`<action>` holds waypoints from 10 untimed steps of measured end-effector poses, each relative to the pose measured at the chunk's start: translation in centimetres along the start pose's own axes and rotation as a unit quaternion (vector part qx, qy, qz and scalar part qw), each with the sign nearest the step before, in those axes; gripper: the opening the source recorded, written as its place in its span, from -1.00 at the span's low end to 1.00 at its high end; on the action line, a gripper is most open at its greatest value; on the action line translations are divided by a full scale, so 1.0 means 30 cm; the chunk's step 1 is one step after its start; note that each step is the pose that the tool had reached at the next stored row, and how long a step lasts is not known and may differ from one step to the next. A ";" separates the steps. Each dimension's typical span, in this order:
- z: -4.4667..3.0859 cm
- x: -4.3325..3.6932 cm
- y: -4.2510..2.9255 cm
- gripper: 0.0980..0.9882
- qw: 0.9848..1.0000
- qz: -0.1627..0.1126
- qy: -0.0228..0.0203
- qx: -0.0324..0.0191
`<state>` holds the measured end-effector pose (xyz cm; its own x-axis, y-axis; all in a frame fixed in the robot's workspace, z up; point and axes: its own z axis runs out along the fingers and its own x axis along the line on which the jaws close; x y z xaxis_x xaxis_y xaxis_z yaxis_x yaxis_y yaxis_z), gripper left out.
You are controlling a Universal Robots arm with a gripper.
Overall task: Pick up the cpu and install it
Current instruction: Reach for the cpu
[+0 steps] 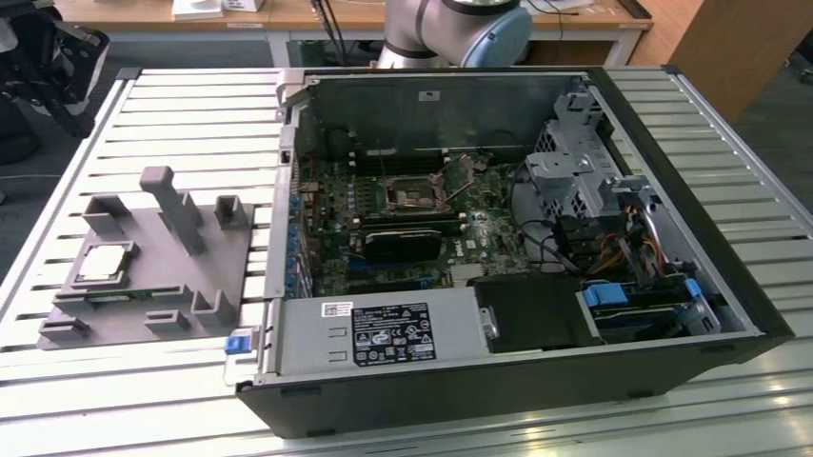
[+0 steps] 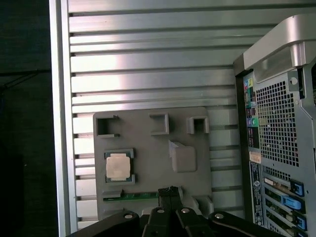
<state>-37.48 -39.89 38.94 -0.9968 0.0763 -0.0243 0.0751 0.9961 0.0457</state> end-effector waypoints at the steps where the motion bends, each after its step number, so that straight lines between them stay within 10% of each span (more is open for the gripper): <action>1: 0.000 0.003 0.000 -0.98 1.000 0.000 0.000 0.000; 10: 0.000 0.022 -0.002 -0.98 1.000 0.000 0.000 0.000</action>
<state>-38.13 -39.89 38.93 -0.9968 0.0762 -0.0243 0.0751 0.9961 0.0456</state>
